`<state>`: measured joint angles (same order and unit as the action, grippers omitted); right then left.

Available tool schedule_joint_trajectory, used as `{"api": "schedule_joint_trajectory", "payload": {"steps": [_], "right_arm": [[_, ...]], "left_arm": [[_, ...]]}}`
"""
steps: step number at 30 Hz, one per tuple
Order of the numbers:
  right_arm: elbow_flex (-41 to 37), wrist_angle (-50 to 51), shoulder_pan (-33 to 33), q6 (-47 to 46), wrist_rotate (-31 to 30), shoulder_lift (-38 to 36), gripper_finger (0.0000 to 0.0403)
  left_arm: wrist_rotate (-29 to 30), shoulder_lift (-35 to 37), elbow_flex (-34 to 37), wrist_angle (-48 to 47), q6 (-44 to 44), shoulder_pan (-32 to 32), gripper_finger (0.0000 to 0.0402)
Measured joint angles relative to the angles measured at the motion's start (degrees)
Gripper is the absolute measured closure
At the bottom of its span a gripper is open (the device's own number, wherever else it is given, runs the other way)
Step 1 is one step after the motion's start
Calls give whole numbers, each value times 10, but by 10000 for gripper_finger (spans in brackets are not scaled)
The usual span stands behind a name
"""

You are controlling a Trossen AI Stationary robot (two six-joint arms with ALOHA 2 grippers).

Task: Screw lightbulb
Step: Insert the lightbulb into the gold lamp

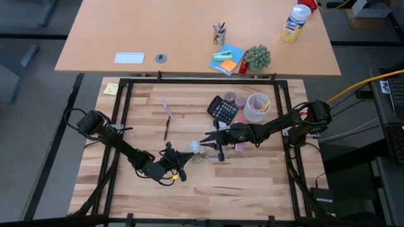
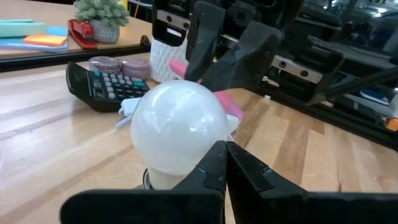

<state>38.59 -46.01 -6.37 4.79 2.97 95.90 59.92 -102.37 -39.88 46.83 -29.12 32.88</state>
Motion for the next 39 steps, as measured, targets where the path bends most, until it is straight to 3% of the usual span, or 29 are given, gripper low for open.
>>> {"api": "schedule_joint_trajectory", "payload": {"steps": [11, 18, 23, 30, 39], "right_arm": [[0, 8, 0, -17, 79, 0, 352], [0, -16, 0, -17, 81, -3, 352], [0, -44, 0, -16, 52, -20, 352], [0, -48, 1, 22, -94, -8, 352], [11, -49, 0, 30, -79, 32, 352]], "left_arm": [[9, 0, 0, -13, -7, 0, 402], [6, 0, 0, 13, 5, 15, 401], [2, 0, 0, 22, 7, 32, 401], [-2, 0, 0, 17, -1, 29, 402], [-28, 0, 0, 3, -9, 6, 401]]}}
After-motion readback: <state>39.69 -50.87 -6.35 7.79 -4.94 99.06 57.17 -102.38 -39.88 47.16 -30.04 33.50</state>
